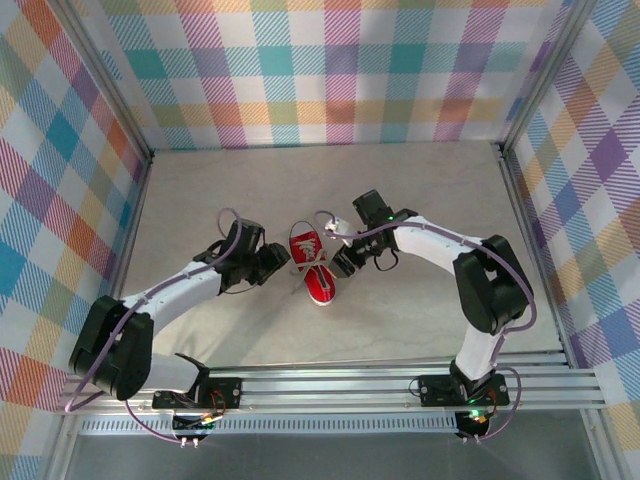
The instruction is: Tie the shoes
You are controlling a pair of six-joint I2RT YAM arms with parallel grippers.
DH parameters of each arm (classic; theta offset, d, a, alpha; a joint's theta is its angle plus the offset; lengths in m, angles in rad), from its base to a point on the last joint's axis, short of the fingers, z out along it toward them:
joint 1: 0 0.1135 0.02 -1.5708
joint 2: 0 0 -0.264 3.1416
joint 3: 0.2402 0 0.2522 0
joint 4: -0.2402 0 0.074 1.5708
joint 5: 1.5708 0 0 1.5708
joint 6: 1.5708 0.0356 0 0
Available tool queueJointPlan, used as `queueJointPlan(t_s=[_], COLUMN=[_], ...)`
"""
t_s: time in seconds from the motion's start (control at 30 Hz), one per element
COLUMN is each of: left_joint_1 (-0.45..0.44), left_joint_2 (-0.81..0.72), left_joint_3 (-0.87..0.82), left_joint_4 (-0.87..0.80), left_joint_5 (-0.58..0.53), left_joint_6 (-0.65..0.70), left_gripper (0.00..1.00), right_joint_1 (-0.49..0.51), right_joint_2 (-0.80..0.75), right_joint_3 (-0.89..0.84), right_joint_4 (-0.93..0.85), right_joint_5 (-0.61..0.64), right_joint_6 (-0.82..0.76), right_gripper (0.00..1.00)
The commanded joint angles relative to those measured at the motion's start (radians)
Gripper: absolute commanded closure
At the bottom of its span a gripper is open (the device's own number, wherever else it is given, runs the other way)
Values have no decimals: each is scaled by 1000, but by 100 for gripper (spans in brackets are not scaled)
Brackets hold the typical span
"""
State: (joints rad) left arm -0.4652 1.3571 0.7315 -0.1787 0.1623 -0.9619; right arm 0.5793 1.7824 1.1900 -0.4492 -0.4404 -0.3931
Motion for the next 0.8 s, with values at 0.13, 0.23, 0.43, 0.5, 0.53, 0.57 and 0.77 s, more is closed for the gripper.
queueJointPlan(t_s=[0.13, 0.23, 0.43, 0.5, 0.53, 0.57, 0.77], left_joint_1=[-69, -95, -105, -110, -114, -118, -139], left_joint_2=[67, 102, 149, 165, 174, 182, 224], left_joint_3=[-51, -54, -76, -83, -87, -92, -99], left_joint_4=[189, 238, 335, 370, 388, 405, 466], left_joint_5=[-41, -55, -71, -69, -71, -72, -62], left_joint_6=[-234, -258, -292, -313, -323, -336, -377], left_gripper=[47, 47, 46, 47, 47, 47, 46], right_joint_1=[27, 31, 36, 39, 39, 40, 45], right_joint_2=[71, 83, 106, 107, 108, 107, 104], right_joint_3=[49, 55, 78, 79, 79, 78, 68], right_joint_4=[-44, -42, -49, -54, -54, -56, -67], right_joint_5=[34, 40, 34, 32, 30, 30, 32], right_joint_6=[-75, -80, -90, -92, -91, -91, -75], right_gripper=[44, 47, 62, 70, 74, 78, 87])
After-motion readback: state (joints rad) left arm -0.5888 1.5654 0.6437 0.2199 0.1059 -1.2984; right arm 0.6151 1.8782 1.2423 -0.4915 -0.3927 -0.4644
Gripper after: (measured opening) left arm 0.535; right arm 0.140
